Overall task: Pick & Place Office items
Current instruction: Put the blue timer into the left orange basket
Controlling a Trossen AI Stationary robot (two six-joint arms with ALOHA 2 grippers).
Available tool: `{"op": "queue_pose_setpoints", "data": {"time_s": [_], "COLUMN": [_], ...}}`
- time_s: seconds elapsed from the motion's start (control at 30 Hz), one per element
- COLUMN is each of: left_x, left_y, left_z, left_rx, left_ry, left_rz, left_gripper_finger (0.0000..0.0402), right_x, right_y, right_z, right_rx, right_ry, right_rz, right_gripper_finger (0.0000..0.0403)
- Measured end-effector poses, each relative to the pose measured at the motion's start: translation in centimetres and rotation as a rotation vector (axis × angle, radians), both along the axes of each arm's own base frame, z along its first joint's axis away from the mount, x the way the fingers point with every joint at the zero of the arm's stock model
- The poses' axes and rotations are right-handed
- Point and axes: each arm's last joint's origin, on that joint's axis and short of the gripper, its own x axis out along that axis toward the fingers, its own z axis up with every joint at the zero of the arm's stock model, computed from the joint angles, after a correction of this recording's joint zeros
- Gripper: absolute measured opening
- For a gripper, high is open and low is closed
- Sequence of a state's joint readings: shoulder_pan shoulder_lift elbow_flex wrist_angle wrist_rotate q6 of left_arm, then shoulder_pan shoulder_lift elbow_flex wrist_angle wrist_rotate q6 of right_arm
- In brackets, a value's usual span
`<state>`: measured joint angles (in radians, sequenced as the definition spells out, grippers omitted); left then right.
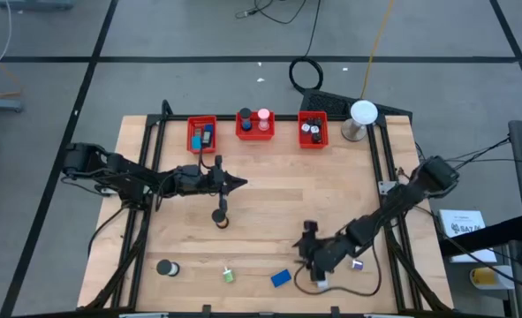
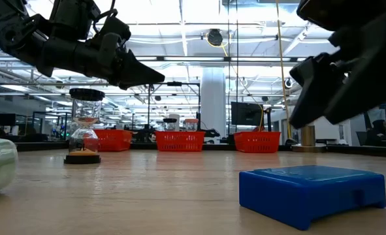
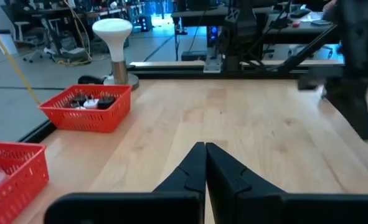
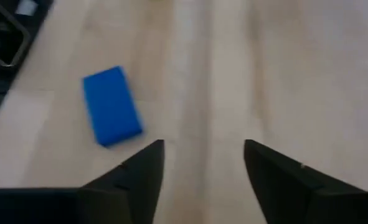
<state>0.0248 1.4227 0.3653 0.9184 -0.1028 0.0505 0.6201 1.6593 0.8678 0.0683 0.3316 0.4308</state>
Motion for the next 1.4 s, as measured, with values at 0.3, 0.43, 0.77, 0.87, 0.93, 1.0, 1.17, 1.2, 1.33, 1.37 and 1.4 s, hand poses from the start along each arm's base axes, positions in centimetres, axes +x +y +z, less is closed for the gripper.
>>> {"op": "queue_pose_setpoints", "data": {"time_s": [0.3,0.43,0.77,0.87,0.93,1.0,1.17,1.2,1.33,1.37,1.4], "left_x": [0.0,0.0,0.0,0.0,0.0,0.0,0.0,0.0,0.0,0.0,0.0], "left_y": [-0.4,-0.4,-0.4,-0.4,-0.4,-0.4,-0.4,-0.4,-0.4,-0.4,-0.4], "left_z": [0.0,0.0,0.0,0.0,0.0,0.0,0.0,0.0,0.0,0.0,0.0], "left_rx": [0.004,0.004,0.004,0.004,-0.002,-0.010,-0.031,-0.031,-0.035,-0.035,-0.035], "left_ry": [0.001,0.004,0.005,0.005,0.005,0.004,0.002,0.001,0.001,0.001,0.001], "left_rz": [-0.020,-0.030,-0.031,-0.031,-0.030,-0.029,-0.026,-0.026,-0.025,-0.025,-0.025], "left_gripper_finger": [0.0020,0.0021,0.0021,0.0021,0.0021,0.0021,0.0021,0.0021,0.0021,0.0021,0.0021], "right_x": [1.6,1.8,2.1,2.1,2.1,2.0,2.0,2.1,2.3,2.3,2.4], "right_y": [3.1,3.2,3.6,3.6,3.6,3.7,3.6,3.5,3.3,3.2,3.1], "right_z": [-1.7,-2.8,-4.6,-4.6,-4.6,-4.6,-4.6,-4.6,-4.6,-4.6,-4.6], "right_rx": [0.066,0.054,0.043,0.031,0.015,0.023,0.018,0.014,0.016,0.015,0.015], "right_ry": [-0.138,-0.118,-0.113,-0.115,-0.118,-0.111,-0.103,-0.105,-0.104,-0.104,-0.103], "right_rz": [0.128,0.125,0.172,0.182,0.197,0.224,0.252,0.252,0.239,0.236,0.232], "right_gripper_finger": [0.0278,0.0272,0.0267,0.0267,0.0265,0.0257,0.0219,0.0210,0.0178,0.0173,0.0170]}}
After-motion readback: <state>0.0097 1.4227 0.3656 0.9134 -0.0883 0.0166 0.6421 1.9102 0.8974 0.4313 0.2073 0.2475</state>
